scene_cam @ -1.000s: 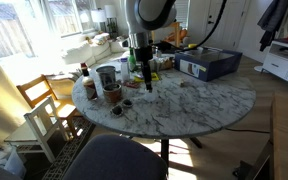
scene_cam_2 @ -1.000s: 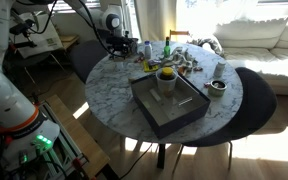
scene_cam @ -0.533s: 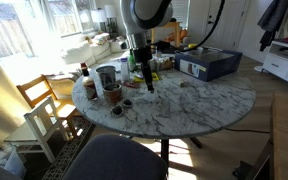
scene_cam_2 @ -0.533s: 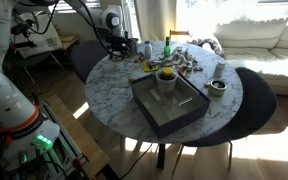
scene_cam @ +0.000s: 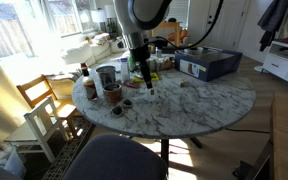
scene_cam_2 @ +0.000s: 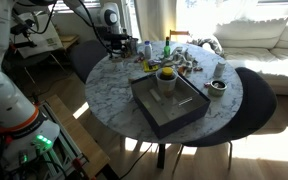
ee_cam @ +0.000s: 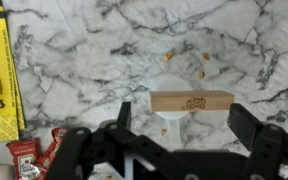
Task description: Put the far left wood piece on the transparent cup
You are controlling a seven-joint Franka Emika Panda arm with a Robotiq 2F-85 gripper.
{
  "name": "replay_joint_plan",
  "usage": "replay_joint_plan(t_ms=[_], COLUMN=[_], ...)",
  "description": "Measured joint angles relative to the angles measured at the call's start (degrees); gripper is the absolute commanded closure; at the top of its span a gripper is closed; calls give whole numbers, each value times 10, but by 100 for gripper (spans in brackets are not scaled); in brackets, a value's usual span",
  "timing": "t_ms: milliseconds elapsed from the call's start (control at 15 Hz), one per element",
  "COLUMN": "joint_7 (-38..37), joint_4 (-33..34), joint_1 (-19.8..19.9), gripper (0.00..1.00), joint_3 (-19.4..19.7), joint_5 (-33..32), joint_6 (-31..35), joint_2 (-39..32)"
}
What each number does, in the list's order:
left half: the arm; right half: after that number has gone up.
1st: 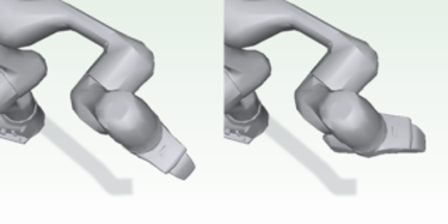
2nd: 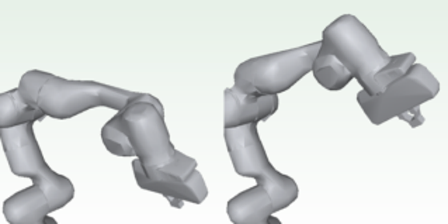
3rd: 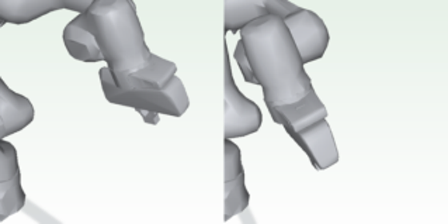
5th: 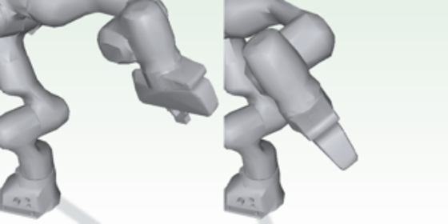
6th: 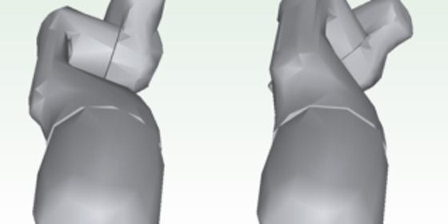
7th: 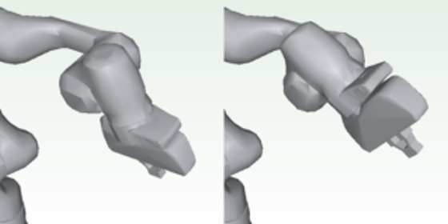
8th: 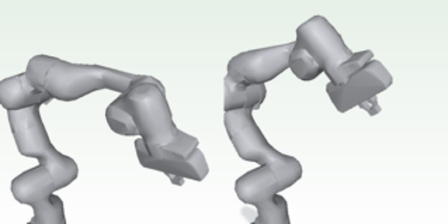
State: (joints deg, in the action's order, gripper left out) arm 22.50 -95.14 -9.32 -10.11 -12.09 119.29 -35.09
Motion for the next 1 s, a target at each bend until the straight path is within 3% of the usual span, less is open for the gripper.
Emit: replay_joint_plan(t_ms=[533,1000], joint_7=[-65,-240], joint_4=[-19,-121], joint_1=[-20,-33], gripper=[0,0], joint_3=[1,2], joint_5=[-16,-15], joint_6=[7,16], joint_2=[64,190])
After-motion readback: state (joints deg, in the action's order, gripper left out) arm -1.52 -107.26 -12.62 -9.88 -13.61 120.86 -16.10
